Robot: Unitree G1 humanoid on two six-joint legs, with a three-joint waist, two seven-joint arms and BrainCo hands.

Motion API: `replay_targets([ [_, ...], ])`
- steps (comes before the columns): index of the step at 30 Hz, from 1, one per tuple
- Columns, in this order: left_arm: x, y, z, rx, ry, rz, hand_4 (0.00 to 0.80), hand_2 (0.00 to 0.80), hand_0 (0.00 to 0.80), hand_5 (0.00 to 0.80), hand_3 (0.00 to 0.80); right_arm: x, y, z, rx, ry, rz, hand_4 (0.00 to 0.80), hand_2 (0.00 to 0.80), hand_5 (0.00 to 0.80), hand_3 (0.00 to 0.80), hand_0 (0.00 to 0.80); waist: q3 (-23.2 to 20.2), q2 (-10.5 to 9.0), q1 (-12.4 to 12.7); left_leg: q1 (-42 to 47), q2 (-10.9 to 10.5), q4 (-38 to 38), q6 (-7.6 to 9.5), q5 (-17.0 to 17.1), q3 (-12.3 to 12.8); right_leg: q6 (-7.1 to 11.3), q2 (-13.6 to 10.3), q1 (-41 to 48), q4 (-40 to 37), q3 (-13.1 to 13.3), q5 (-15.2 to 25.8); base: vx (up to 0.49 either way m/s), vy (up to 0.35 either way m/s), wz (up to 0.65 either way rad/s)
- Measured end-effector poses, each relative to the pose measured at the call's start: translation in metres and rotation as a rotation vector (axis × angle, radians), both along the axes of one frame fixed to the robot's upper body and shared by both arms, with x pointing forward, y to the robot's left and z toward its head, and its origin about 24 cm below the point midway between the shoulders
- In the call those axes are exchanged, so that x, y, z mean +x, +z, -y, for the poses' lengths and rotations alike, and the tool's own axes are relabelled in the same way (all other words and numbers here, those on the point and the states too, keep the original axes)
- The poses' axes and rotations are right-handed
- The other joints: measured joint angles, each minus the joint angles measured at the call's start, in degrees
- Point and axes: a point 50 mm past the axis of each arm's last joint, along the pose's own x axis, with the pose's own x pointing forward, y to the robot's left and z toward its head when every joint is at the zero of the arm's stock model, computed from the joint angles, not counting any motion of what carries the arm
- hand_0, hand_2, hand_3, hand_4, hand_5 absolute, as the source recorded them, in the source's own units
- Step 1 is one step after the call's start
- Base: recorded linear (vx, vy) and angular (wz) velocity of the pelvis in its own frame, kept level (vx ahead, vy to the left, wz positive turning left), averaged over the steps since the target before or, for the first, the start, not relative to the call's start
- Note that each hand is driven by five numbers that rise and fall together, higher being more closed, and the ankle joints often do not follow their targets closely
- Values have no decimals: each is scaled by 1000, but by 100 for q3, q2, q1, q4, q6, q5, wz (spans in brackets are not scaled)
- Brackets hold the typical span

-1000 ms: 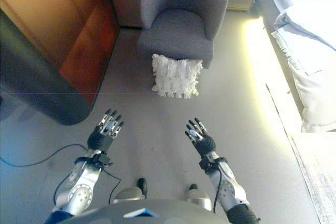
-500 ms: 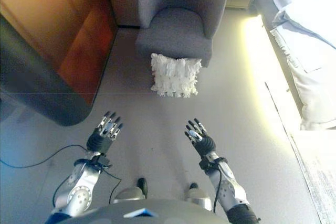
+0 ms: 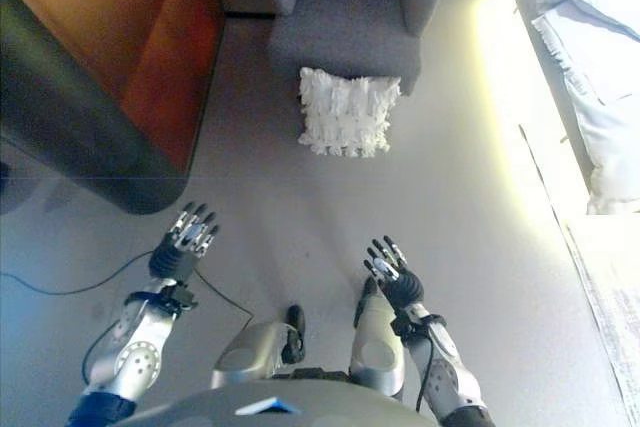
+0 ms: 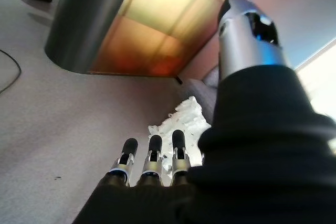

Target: Pick up the cushion and take it to the sofa

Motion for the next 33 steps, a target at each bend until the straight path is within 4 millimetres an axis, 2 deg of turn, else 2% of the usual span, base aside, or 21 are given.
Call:
replay_targets([
  [1, 1, 0, 5, -5, -21, 0, 0, 0, 0, 0, 0, -1, -1, 0, 19, -24, -4, 0, 0, 0, 0, 0, -52, -108, -107, 149, -102, -177, -28, 18, 18, 30, 19, 150, -248, -7, 10, 731, -109, 57],
  [2, 4, 1, 6, -5, -28, 10, 0, 0, 0, 0, 0, -4, -1, -1, 37, -48, -4, 0, 0, 0, 0, 0, -31, -304, -315, -65, -314, 904, 196, -188, 124, 164, -211, 298, -420, -23, 114, 746, -135, 55],
  [3, 2, -6, 13, -42, -12, -11, 0, 0, 0, 0, 0, -1, 2, 7, 11, -50, 9, 0, 0, 0, 0, 0, 2, -62, -435, 71, -216, 1983, 120, -707, 322, 153, -219, 272, -33, 5, 392, 786, -161, 35],
  [4, -7, -11, 22, -82, -6, -35, 0, 0, 0, 0, 0, -2, 6, 18, -37, -33, 17, 0, 0, 0, 0, 0, -88, 472, -521, 643, -21, 1250, 7, -1559, -97, 156, -15, 38, 691, -209, 266, 940, -199, -22],
  [5, -11, -13, 20, -88, 15, -43, 0, 0, 0, 0, 0, -8, -1, 18, -41, -31, -26, 0, 0, 0, 0, 0, -109, 384, -483, 915, -122, 1072, 27, -1582, -102, 88, -160, -135, 1324, -209, 41, 846, -182, -15],
  [6, -12, -11, 20, -98, 27, -33, 0, 0, 0, 0, 0, -14, -5, 17, -41, -19, -64, 0, 0, 0, 0, 0, -189, 439, -506, 1002, -12, 966, -58, -1606, -160, -15, -90, -181, 1623, -246, -118, 725, -163, -4],
  [8, -20, -6, 15, -79, 23, -29, 0, 0, 0, 0, 0, -21, -10, 13, -25, -10, -95, 0, 0, 0, 0, 0, -408, 370, -465, 1394, 215, 493, -331, -1425, -154, -313, 279, -147, 1588, -326, -201, 503, -147, 11],
  [9, -25, -6, 12, -66, 25, -38, 0, 0, 0, 0, 0, -23, -11, 11, -22, -7, -103, 0, 0, 0, 0, 0, -507, 282, -456, 1485, 340, 503, -474, -1451, -153, -909, 471, 77, 1274, -363, -187, 467, -194, 15],
  [10, -25, -7, 11, -63, 26, -46, 0, 0, 0, 0, 0, -24, -11, 12, -26, -7, -105, 0, 0, 0, 0, 0, -558, 209, -462, 1365, 435, 838, -670, -1400, -155, -1226, 554, 169, 1248, -403, -292, 579, -248, 16],
  [12, -25, -7, 10, -59, 23, -51, 0, 0, 0, 0, 0, -18, -7, 11, -26, 11, -76, 0, 0, 0, 0, 0, -738, 77, -381, 850, 572, 1877, -1073, -1017, -168, -1400, 664, 316, 1120, -389, -481, 551, -253, -6],
  [14, -20, -4, 13, -71, 22, -33, 0, 0, 0, 0, 0, -12, -4, 11, -28, 30, -49, 0, 0, 0, 0, 0, -809, -5, -241, 213, 689, 3232, -1035, 51, 5, -1510, 715, 717, 764, -307, -558, 405, -127, -22],
  [15, -18, -4, 16, -80, 19, -25, 0, 0, 0, 0, 0, -13, -6, 13, -32, 30, -52, 0, 0, 0, 0, 0, -844, -73, -225, -149, 759, 3802, -945, 216, 129, -1484, 692, 959, 573, -283, -510, 364, 6, -23],
  [17, -13, 0, 17, -84, 18, -4, 0, 0, 0, 0, 0, -8, -4, 13, -42, 45, -31, 0, 0, 0, 0, 0, -840, -93, -118, -619, 826, 3690, -866, 161, 199, -1496, 692, 1294, 265, -228, -535, 384, 71, -25],
  [21, -13, 1, 14, -87, 29, 16, 0, 0, 0, 0, 0, 1, 3, 11, -50, 67, 12, 0, 0, 0, 0, 0, -737, 54, 6, -810, 1121, 1581, -860, 172, 333, -1434, 827, 1784, -95, -132, -561, 437, 210, -31],
  [23, -13, -1, 13, -91, 37, 17, 0, 0, 0, 0, 0, 1, 3, 14, -60, 70, 13, 0, 0, 0, 0, 0, -679, 214, 49, -861, 1236, 327, -950, 347, 6, -1381, 968, 1899, -166, -23, -738, 633, 204, -22],
  [25, -18, -8, 9, -102, 79, -7, 0, 0, 0, 0, 0, -4, 0, 16, -67, 76, -9, 0, 0, 0, 0, 0, -569, 314, 305, -679, 1315, -1263, -995, 701, -645, -1272, 1067, 2127, -162, 387, -903, 623, 182, -60],
  [27, -25, -14, 4, -108, 123, -28, 0, 0, 0, 0, 0, -8, -4, 19, -66, 80, -20, 0, 0, 0, 0, 0, -455, 329, 485, -711, 1415, -1378, -989, 705, -736, -1097, 1008, 2404, -163, 753, -1075, 531, 241, -78],
  [30, -32, -17, -3, -118, 147, -37, 0, 0, 0, 0, 0, -17, -6, 20, -61, 91, -34, 0, 0, 0, 0, 0, -487, 488, 524, -922, 1510, -493, -994, 765, -273, -612, 701, 2780, -167, 830, -1386, 557, 328, -59],
  [31, -29, -14, -9, -104, 153, -24, 0, 0, 0, 0, 0, -19, -8, 13, -39, 91, -38, 0, 0, 0, 0, 0, -464, 341, 508, -1039, 1335, -147, -984, 907, -75, -486, 414, 2861, -208, 854, -1482, 643, 409, -32],
  [32, -27, -11, -15, -88, 159, -13, 0, 0, 0, 0, 0, -18, -8, 5, -20, 101, -35, 0, 0, 0, 0, 0, -472, 105, 497, -1037, 1061, -22, -929, 945, 68, -487, 106, 2921, -183, 848, -1507, 521, 350, -25],
  [33, -22, -7, -17, -78, 155, 6, 0, 0, 0, 0, 0, -16, -7, 0, -6, 100, -28, 0, 0, 0, 0, 0, -475, 34, 508, -1035, 896, 103, -785, 1056, 80, -489, -49, 2928, -99, 852, -1443, 509, 366, -33],
])
